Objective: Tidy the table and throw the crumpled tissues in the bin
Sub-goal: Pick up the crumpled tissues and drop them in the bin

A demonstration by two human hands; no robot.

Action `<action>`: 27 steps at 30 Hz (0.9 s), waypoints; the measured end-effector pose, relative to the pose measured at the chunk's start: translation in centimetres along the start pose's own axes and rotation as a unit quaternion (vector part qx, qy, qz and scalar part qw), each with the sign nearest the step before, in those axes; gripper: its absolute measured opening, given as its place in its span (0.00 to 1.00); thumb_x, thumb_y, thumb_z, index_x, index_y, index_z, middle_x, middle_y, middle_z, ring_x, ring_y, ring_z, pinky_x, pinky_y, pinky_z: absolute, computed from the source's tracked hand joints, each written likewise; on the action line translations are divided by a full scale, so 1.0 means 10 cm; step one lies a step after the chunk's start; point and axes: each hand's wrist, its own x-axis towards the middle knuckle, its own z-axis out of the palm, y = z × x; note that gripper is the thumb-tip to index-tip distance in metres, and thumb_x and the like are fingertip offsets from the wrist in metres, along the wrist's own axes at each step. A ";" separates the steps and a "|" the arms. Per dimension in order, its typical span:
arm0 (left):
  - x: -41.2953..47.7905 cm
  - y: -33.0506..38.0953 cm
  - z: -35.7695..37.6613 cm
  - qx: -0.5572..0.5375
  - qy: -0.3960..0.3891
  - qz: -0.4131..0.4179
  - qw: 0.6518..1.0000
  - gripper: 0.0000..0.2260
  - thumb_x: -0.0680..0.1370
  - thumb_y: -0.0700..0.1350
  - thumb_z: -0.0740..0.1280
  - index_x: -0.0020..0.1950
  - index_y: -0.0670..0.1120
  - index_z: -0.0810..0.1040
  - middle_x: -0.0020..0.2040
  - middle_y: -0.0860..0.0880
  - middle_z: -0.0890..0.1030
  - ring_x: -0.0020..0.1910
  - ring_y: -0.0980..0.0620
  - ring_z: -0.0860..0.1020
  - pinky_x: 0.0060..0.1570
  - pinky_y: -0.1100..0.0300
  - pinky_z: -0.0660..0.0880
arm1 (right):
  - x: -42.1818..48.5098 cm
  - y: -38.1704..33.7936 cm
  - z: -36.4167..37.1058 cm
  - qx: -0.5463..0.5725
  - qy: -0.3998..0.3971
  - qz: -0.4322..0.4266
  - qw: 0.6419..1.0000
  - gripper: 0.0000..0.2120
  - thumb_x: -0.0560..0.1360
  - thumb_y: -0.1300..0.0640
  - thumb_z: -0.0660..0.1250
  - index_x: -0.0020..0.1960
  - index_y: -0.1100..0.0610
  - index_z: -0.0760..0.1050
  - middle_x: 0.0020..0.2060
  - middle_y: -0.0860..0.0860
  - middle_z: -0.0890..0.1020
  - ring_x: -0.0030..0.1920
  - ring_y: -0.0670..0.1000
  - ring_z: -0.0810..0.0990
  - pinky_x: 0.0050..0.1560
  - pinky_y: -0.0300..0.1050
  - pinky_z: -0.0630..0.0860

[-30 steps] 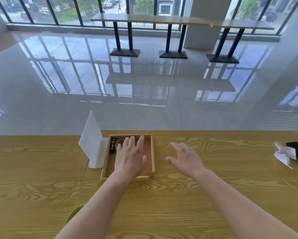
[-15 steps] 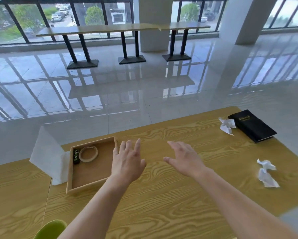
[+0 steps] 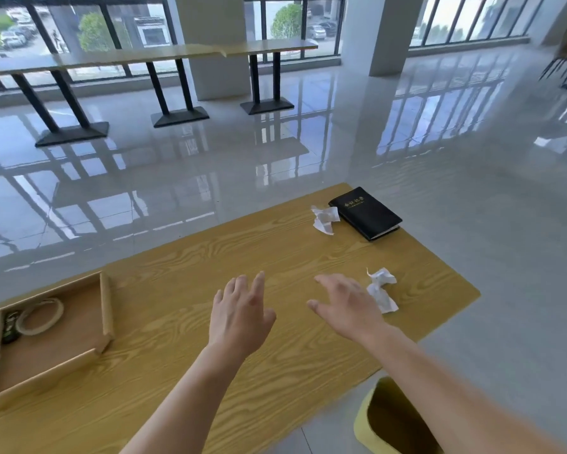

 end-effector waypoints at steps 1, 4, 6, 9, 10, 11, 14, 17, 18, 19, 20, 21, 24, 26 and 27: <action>0.00 0.13 0.06 -0.005 -0.004 0.010 1.000 0.31 0.77 0.54 0.63 0.78 0.50 0.57 0.72 0.45 0.69 0.72 0.45 0.65 0.70 0.48 0.65 | -0.03 0.13 -0.02 0.003 0.003 0.010 1.000 0.28 0.78 0.41 0.65 0.74 0.51 0.66 0.69 0.52 0.73 0.68 0.55 0.70 0.63 0.54 0.73; 0.04 0.46 0.22 -0.031 -0.019 0.032 0.999 0.28 0.76 0.53 0.63 0.76 0.52 0.62 0.67 0.48 0.73 0.66 0.46 0.71 0.63 0.51 0.69 | -0.10 0.50 -0.05 0.016 0.014 0.038 0.999 0.26 0.78 0.43 0.66 0.72 0.51 0.68 0.65 0.52 0.76 0.65 0.54 0.74 0.60 0.51 0.74; 0.09 0.63 0.35 -0.048 -0.033 0.047 0.997 0.25 0.77 0.53 0.63 0.74 0.51 0.65 0.65 0.49 0.74 0.62 0.47 0.73 0.59 0.53 0.71 | -0.11 0.73 -0.05 0.021 0.019 0.060 0.998 0.25 0.77 0.44 0.67 0.71 0.51 0.70 0.63 0.51 0.78 0.63 0.53 0.75 0.58 0.50 0.75; 0.21 0.86 0.57 -0.060 -0.057 0.069 0.994 0.20 0.78 0.53 0.62 0.70 0.51 0.69 0.61 0.50 0.76 0.58 0.47 0.75 0.56 0.53 0.72 | -0.08 1.05 -0.04 0.028 0.015 0.092 0.995 0.22 0.77 0.46 0.69 0.68 0.51 0.72 0.60 0.50 0.79 0.59 0.52 0.78 0.50 0.46 0.74; 0.26 0.93 0.65 -0.062 -0.064 0.077 0.993 0.19 0.78 0.53 0.62 0.68 0.50 0.71 0.59 0.50 0.76 0.56 0.48 0.75 0.55 0.54 0.73 | -0.04 1.15 -0.03 0.026 0.010 0.101 0.995 0.20 0.77 0.47 0.69 0.67 0.51 0.72 0.58 0.49 0.79 0.58 0.52 0.78 0.47 0.45 0.72; 0.32 1.00 0.74 -0.063 -0.071 0.086 0.992 0.17 0.78 0.53 0.62 0.66 0.50 0.72 0.58 0.50 0.77 0.55 0.48 0.75 0.54 0.53 0.73 | 0.01 1.25 -0.03 0.023 0.006 0.111 0.994 0.19 0.77 0.47 0.69 0.66 0.50 0.72 0.57 0.49 0.79 0.57 0.52 0.78 0.46 0.45 0.71; 0.54 1.19 0.99 -0.075 -0.095 0.111 0.986 0.17 0.78 0.54 0.62 0.64 0.49 0.73 0.58 0.50 0.77 0.55 0.47 0.75 0.54 0.52 0.73 | 0.19 1.52 -0.08 0.013 -0.007 0.142 0.990 0.18 0.78 0.47 0.66 0.66 0.49 0.72 0.57 0.50 0.78 0.57 0.52 0.77 0.47 0.46 0.73; 0.79 1.34 1.21 -0.088 -0.111 0.124 0.982 0.15 0.78 0.54 0.62 0.62 0.49 0.74 0.56 0.49 0.77 0.53 0.47 0.76 0.52 0.53 0.74 | 0.41 1.74 -0.13 0.010 -0.013 0.154 0.988 0.17 0.78 0.51 0.67 0.66 0.48 0.72 0.57 0.50 0.76 0.57 0.51 0.76 0.49 0.47 0.75; 0.88 1.39 1.28 -0.092 -0.116 0.124 0.981 0.14 0.79 0.53 0.63 0.61 0.49 0.74 0.54 0.49 0.77 0.53 0.47 0.76 0.50 0.53 0.74 | 0.48 1.81 -0.14 0.007 -0.015 0.150 0.989 0.18 0.78 0.52 0.67 0.67 0.47 0.71 0.57 0.49 0.76 0.57 0.51 0.76 0.49 0.46 0.75; 0.96 1.44 1.35 -0.094 -0.121 0.124 0.980 0.13 0.78 0.53 0.63 0.59 0.48 0.74 0.53 0.49 0.76 0.52 0.47 0.76 0.48 0.54 0.73 | 0.56 1.87 -0.14 0.000 -0.017 0.145 0.989 0.18 0.78 0.53 0.67 0.68 0.47 0.71 0.57 0.49 0.76 0.57 0.51 0.75 0.48 0.46 0.74; 1.04 1.48 1.41 -0.095 -0.126 0.121 0.980 0.11 0.78 0.53 0.63 0.57 0.48 0.74 0.51 0.49 0.76 0.51 0.47 0.76 0.46 0.55 0.72 | 0.63 1.93 -0.13 -0.009 -0.020 0.139 0.990 0.19 0.78 0.54 0.67 0.68 0.48 0.71 0.57 0.50 0.76 0.58 0.52 0.75 0.48 0.45 0.74; 1.11 1.52 1.48 -0.095 -0.130 0.117 0.980 0.10 0.78 0.53 0.63 0.54 0.48 0.74 0.48 0.50 0.75 0.49 0.47 0.76 0.44 0.56 0.70 | 0.71 1.98 -0.11 -0.023 -0.025 0.130 0.991 0.19 0.78 0.55 0.68 0.67 0.49 0.71 0.58 0.50 0.76 0.58 0.53 0.75 0.50 0.45 0.74; 1.30 1.63 1.65 -0.099 -0.136 0.092 0.981 0.10 0.78 0.54 0.65 0.48 0.48 0.72 0.44 0.51 0.73 0.46 0.48 0.74 0.40 0.57 0.65 | 0.93 2.11 -0.06 -0.060 -0.049 0.098 0.992 0.21 0.78 0.58 0.67 0.69 0.51 0.70 0.63 0.50 0.74 0.62 0.54 0.72 0.57 0.50 0.75; 1.38 1.68 1.75 -0.098 -0.139 0.073 0.983 0.10 0.78 0.54 0.65 0.48 0.47 0.72 0.47 0.49 0.76 0.44 0.49 0.72 0.39 0.57 0.65 | 1.04 2.18 -0.02 -0.073 -0.067 0.067 0.993 0.22 0.78 0.61 0.64 0.71 0.51 0.68 0.67 0.49 0.72 0.65 0.54 0.69 0.61 0.50 0.73; 1.41 1.72 1.81 -0.094 -0.142 0.065 0.983 0.11 0.78 0.54 0.66 0.47 0.47 0.72 0.47 0.49 0.76 0.43 0.49 0.71 0.39 0.57 0.66 | 1.09 2.21 0.01 -0.081 -0.075 0.050 0.993 0.23 0.78 0.62 0.63 0.72 0.51 0.67 0.68 0.48 0.71 0.66 0.53 0.68 0.62 0.50 0.73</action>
